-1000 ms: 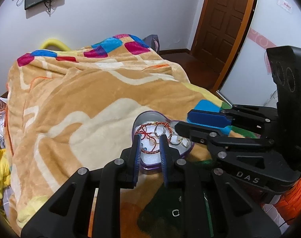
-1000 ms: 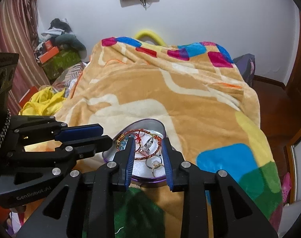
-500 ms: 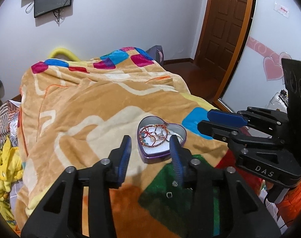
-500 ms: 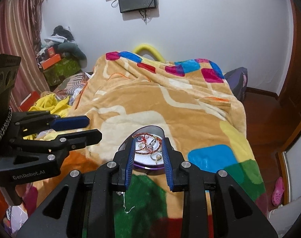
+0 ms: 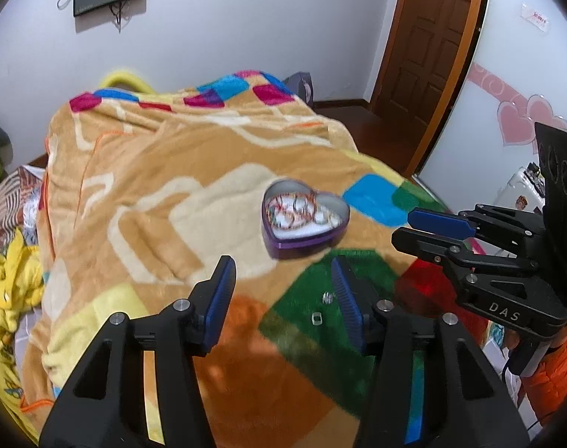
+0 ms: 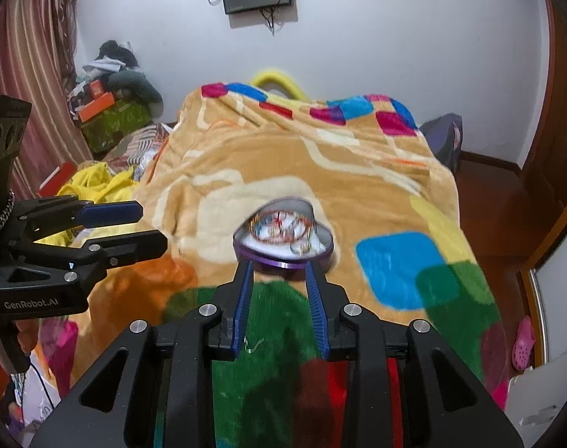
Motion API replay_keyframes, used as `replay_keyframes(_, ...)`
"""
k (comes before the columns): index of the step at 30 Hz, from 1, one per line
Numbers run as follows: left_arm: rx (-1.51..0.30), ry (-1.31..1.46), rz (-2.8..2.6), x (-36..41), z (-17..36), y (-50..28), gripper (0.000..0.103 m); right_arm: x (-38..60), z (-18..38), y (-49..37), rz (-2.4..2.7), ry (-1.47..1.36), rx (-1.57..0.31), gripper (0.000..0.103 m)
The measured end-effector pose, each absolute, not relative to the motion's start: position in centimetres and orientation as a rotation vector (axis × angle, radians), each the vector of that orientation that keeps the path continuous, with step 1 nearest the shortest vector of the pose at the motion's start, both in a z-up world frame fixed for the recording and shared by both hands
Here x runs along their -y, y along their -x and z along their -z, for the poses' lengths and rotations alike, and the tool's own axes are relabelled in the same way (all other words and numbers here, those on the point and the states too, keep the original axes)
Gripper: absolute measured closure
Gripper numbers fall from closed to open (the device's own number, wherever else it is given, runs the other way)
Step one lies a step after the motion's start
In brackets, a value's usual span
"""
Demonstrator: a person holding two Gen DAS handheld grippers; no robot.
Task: Organize jewelry
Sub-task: 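Move both grippers back to the silver earring and small ring, then grasp the silver hook earring with the right gripper while the left gripper grasps the small silver ring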
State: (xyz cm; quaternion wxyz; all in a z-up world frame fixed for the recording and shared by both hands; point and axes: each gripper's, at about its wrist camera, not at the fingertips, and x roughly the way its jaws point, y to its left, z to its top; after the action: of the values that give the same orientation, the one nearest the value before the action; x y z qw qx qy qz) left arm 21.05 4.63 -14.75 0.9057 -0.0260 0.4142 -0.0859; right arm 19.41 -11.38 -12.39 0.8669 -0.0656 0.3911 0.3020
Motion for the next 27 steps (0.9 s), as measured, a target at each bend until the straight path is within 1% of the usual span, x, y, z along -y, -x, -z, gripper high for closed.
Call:
replay_keyframes(6,-0.914,0.053,0.171,-4.8,17.4,-20.4,0.051,10.9,14.8,-19.0,-0.648,0.147,-0.885,0.076)
replay_keyframes(14,-0.955,0.072,0.153,-5.5,19.4,-20.4,0.051,9.0,17.5,-18.6,-0.682,0.192,-0.949,0.076)
replay_keyframes(23,-0.971,0.096,0.182,-5.6,20.5,-20.6,0.051,7.7,18.6,-19.0,-0.708,0.235,-0.966,0.076)
replay_keyframes(24,-0.970,0.098,0.186,-5.6,20.6,-20.6,0.052,7.6,18.6,-19.0,-0.711,0.240,-0.959,0.077)
replay_keyframes(25,-0.970,0.100,0.191,-5.5,20.6,-20.6,0.055,7.5,18.7,-18.9,-0.714,0.247,-0.954,0.080)
replay_keyframes(26,-0.973,0.103,0.197,-5.5,20.7,-20.7,0.057,7.5,18.7,-18.9,-0.719,0.253,-0.950,0.087)
replay_keyframes(27,-0.975,0.106,0.204,-5.3,20.7,-20.7,0.059,7.5,18.7,-18.7,-0.731,0.258,-0.949,0.090)
